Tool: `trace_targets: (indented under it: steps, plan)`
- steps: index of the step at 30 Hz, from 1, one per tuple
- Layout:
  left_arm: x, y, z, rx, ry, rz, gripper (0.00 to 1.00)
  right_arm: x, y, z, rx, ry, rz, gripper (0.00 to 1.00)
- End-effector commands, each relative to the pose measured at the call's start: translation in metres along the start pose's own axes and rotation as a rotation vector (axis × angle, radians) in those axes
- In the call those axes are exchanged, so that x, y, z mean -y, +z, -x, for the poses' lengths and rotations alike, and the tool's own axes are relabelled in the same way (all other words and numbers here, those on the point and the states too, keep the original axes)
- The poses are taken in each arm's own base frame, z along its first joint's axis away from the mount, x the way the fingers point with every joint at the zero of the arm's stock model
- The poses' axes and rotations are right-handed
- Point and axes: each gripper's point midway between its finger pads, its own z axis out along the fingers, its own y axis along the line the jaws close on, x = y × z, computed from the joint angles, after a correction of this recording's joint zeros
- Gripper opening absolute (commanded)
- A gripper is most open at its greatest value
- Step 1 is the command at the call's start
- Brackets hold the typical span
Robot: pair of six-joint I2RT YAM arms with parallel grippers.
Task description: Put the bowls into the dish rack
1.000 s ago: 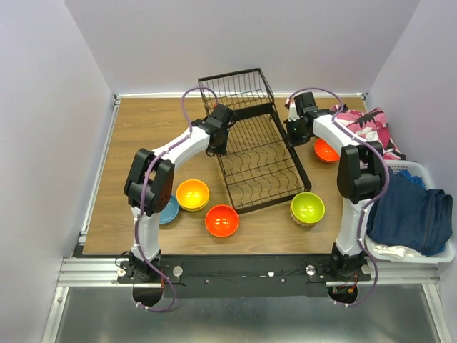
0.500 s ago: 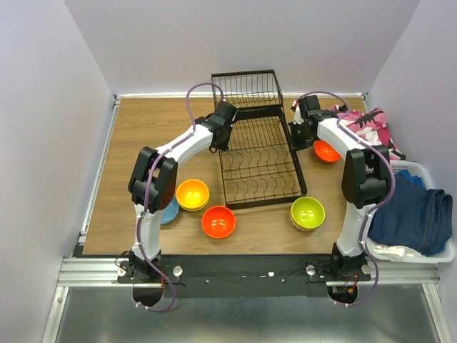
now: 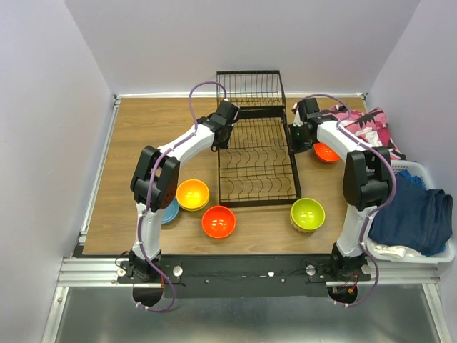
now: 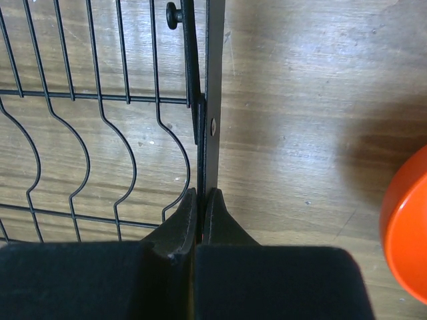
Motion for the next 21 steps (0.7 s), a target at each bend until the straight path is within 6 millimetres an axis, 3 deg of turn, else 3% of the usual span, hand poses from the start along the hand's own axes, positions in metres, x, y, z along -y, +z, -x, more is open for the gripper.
trace_targets:
  steps: [1, 6, 9, 10, 12, 13, 17, 21]
  plan:
    - [-0.008, 0.007, 0.019, 0.085, 0.07, 0.081, 0.12, -0.04, -0.022, 0.005, 0.029, 0.002, 0.147, 0.01]
    - [-0.012, 0.004, 0.015, 0.079, 0.063, 0.088, 0.13, -0.043, -0.023, 0.009, 0.046, -0.014, 0.129, 0.01]
    - [-0.015, -0.007, 0.016, 0.097, 0.054, 0.101, 0.3, -0.036, -0.024, 0.009, 0.05, -0.024, 0.088, 0.02]
    - [-0.015, -0.011, 0.017, 0.102, 0.05, 0.103, 0.43, -0.034, -0.026, 0.009, 0.054, -0.033, 0.079, 0.12]
    - [-0.019, -0.029, 0.023, 0.131, 0.032, 0.108, 0.55, -0.032, -0.038, 0.01, 0.072, -0.05, 0.067, 0.26]
    - [-0.021, -0.035, 0.024, 0.139, 0.025, 0.113, 0.66, -0.032, -0.044, 0.011, 0.083, -0.069, 0.069, 0.37]
    - [-0.031, -0.076, 0.032, 0.18, -0.001, 0.109, 0.8, -0.029, -0.068, 0.009, 0.108, -0.107, 0.054, 0.47]
    - [-0.041, -0.11, 0.023, 0.203, 0.018, 0.103, 0.89, -0.022, -0.097, 0.0, 0.142, -0.137, 0.026, 0.54]
